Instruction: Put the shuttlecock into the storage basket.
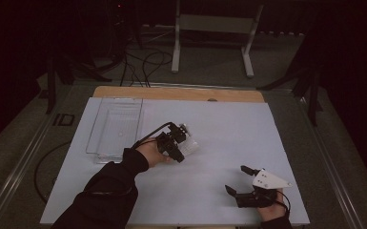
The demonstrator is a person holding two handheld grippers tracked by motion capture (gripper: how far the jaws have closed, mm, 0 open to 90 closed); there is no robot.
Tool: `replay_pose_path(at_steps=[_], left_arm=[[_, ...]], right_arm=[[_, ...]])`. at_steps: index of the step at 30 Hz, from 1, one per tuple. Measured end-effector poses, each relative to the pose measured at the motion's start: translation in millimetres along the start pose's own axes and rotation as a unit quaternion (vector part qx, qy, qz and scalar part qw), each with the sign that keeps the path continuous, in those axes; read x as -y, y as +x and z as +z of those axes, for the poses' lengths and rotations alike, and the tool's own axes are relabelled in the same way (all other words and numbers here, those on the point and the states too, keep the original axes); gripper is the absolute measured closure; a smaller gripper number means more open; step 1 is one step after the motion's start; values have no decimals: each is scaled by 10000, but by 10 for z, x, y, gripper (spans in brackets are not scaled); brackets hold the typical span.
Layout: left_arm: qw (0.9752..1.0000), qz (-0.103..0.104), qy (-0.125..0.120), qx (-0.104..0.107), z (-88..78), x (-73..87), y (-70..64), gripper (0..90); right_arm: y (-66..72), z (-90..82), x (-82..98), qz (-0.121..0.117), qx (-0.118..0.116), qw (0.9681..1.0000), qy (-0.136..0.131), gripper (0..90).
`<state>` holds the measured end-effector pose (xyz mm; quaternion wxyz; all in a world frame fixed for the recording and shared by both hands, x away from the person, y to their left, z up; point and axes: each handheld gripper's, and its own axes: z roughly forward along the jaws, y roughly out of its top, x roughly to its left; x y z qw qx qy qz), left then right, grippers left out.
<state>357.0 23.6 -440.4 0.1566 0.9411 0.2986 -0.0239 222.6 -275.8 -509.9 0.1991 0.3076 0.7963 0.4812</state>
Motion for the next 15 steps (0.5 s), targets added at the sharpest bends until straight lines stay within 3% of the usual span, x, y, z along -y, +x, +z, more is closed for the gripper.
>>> replay_pose_path(at_steps=[15], left_arm=[[9990,411,121,90,-253,123,-32,658]], right_arm=[[3,-1,-2,-3,-6,10000,-10,99]])
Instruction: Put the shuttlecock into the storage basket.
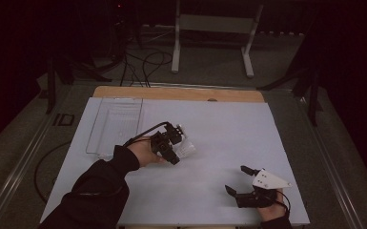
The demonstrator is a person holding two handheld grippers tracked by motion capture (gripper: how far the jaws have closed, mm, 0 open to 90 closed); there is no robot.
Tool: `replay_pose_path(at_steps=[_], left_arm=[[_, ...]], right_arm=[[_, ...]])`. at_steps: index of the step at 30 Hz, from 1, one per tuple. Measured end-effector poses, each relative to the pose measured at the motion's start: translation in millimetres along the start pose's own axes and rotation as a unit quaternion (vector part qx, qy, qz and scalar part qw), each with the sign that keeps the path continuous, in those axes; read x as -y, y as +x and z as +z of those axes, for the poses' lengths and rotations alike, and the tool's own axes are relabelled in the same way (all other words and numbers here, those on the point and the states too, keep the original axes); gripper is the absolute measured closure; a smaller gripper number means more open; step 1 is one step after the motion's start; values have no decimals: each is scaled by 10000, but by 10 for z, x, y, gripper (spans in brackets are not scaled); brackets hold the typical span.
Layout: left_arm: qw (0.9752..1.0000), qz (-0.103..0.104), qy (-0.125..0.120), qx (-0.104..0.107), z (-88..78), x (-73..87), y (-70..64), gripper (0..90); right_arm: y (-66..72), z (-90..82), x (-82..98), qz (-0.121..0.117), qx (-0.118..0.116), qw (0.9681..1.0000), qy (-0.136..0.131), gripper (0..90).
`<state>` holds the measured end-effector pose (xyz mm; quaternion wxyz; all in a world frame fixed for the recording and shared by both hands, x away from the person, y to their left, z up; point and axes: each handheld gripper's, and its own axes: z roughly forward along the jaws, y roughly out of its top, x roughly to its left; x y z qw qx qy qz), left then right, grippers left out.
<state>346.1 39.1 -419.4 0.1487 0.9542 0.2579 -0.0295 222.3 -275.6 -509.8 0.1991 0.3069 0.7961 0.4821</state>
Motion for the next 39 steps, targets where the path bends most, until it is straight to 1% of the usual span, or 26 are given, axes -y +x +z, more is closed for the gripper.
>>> replay_pose_path(at_steps=[1,3,4,5,11,12,13,17,18,19,20,21,23,24,25,26,28,30,31,32,33,34,35,39], left_arm=[[10000,33,-6,-27,-22,9,1,659],[10000,25,-20,-50,-43,18,3,658],[10000,73,-29,-51,-78,35,-2,658],[9999,79,-38,-73,-98,44,-1,658],[9998,141,14,-122,-182,108,-15,658],[9999,94,-8,-98,-191,119,-20,658],[9999,143,8,-92,-203,127,-18,658],[9998,167,22,-86,-260,156,-26,658],[9998,155,24,-120,-279,164,-26,658],[9999,103,5,-90,-293,169,-24,658],[9999,133,14,-81,-312,176,-17,658],[9998,146,18,-120,-326,186,-22,658],[9999,159,9,-65,-365,205,-20,658],[9998,186,2,-80,-383,214,-25,658],[9998,166,-10,-68,-400,222,-27,658],[9998,167,-4,-46,-420,231,-31,658],[9998,175,-24,-76,-466,246,-34,658],[9998,177,-62,-45,-516,261,-35,658],[9998,176,-66,-81,-539,266,-38,658],[9997,226,-40,-96,-561,273,-45,658],[9997,226,-40,-96,-561,273,-45,658],[9997,240,-74,-60,-616,286,-52,658],[9996,263,-64,-82,-638,291,-57,658],[9996,235,-156,-73,-743,310,-48,658]], right_arm=[[-1,1,0,-11,2,10000,-2,99],[-1,1,-1,-12,1,10000,-4,99],[0,1,-1,-12,2,10000,-6,99],[0,2,-1,-18,1,10000,-1,99],[6,2,-3,-16,-1,10000,9,99],[6,3,-2,-25,2,10000,13,99],[7,2,-3,-27,5,10000,16,99],[9,0,-5,-27,9,10000,16,99],[9,2,-4,-34,10,10000,19,99],[11,2,-5,-31,8,10000,18,99],[12,1,-6,-29,3,10000,18,99],[13,1,-7,-26,3,10000,16,99],[11,-5,-8,-7,-9,10000,11,99],[9,-6,-8,-11,-3,10000,2,99],[9,-6,-8,-20,6,10000,-2,99],[9,-7,-8,-21,7,10000,-3,99],[11,-4,-8,-29,15,10000,0,99],[14,-2,-8,-23,1,10000,3,99],[14,1,-7,-27,7,10000,8,99],[12,2,-6,-25,6,10000,13,99],[12,2,-6,-25,6,10000,13,99],[12,2,-6,-14,-1,10000,6,99],[13,-1,-8,-22,22,10000,-1,99],[14,0,-8,-25,28,10000,2,99]])
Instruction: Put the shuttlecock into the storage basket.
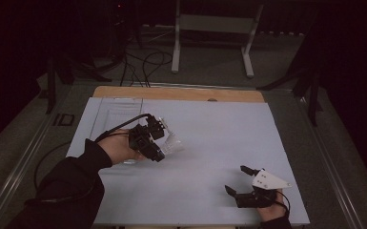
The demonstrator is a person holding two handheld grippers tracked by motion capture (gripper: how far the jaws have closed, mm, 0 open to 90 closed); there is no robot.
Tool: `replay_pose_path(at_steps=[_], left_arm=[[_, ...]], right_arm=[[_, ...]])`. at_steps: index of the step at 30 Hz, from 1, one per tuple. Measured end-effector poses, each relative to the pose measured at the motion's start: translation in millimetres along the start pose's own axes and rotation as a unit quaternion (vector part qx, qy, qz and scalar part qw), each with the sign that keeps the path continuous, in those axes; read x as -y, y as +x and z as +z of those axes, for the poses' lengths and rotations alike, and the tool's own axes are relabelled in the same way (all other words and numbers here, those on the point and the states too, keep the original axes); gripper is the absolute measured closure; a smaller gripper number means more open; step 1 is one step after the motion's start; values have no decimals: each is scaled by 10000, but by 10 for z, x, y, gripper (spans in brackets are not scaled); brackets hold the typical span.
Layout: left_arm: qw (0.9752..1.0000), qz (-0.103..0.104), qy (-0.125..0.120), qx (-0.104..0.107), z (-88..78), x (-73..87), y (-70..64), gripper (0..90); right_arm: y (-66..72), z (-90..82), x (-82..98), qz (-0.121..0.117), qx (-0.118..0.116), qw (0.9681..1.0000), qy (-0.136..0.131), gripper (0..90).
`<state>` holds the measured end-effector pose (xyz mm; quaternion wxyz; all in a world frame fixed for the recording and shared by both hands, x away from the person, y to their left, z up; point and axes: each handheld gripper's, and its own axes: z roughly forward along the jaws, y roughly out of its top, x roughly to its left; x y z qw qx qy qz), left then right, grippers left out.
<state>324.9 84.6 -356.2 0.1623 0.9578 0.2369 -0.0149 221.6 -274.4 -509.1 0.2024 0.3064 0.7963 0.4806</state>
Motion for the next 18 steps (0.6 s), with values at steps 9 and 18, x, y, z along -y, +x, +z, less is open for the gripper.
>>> replay_pose_path(at_steps=[9,18], left_arm=[[9996,-31,-265,-10,-269,37,30,658],[9991,-77,-407,-65,-420,82,60,659]], right_arm=[[-2,5,2,-23,-8,10000,0,99],[0,7,0,-37,-6,10000,-4,99]])
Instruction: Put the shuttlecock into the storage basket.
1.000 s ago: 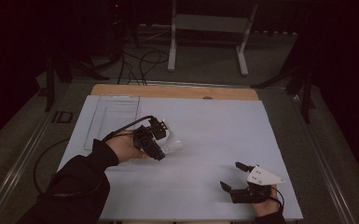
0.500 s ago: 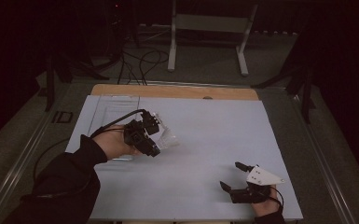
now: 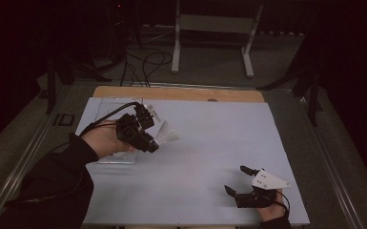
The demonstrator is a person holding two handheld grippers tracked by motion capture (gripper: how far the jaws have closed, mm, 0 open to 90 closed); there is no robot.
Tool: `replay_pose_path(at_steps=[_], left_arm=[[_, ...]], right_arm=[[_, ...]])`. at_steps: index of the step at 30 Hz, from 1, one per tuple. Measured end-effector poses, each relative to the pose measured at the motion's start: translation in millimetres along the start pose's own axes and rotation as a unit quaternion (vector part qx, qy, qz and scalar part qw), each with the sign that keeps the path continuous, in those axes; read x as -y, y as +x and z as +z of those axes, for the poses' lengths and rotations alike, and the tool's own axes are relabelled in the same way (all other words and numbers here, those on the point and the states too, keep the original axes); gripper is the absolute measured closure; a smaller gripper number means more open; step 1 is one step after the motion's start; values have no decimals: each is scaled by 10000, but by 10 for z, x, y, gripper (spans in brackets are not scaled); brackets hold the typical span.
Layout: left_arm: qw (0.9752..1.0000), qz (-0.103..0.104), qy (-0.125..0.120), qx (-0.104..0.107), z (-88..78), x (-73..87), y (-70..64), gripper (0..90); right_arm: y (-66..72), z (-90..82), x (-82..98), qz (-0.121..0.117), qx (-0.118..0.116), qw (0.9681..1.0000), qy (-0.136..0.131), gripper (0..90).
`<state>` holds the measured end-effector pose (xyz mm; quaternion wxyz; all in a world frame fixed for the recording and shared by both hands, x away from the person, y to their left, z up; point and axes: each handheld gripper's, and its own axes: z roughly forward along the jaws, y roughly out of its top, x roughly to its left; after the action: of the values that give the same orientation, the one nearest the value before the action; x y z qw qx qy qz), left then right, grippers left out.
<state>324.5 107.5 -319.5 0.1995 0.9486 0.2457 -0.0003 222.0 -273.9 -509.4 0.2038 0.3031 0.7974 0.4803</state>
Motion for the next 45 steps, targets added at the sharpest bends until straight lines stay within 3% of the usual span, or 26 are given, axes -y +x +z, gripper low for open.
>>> replay_pose_path(at_steps=[20,32,45], left_arm=[[9987,-448,-143,-211,-175,258,241,659],[9954,-866,-163,-376,-284,536,446,659],[9913,-1178,-147,-565,-371,777,604,660]], right_arm=[[4,-5,-3,15,10,10000,0,99],[8,2,-5,-8,2,10000,-4,99],[12,3,-6,9,-5,10000,-6,99]])
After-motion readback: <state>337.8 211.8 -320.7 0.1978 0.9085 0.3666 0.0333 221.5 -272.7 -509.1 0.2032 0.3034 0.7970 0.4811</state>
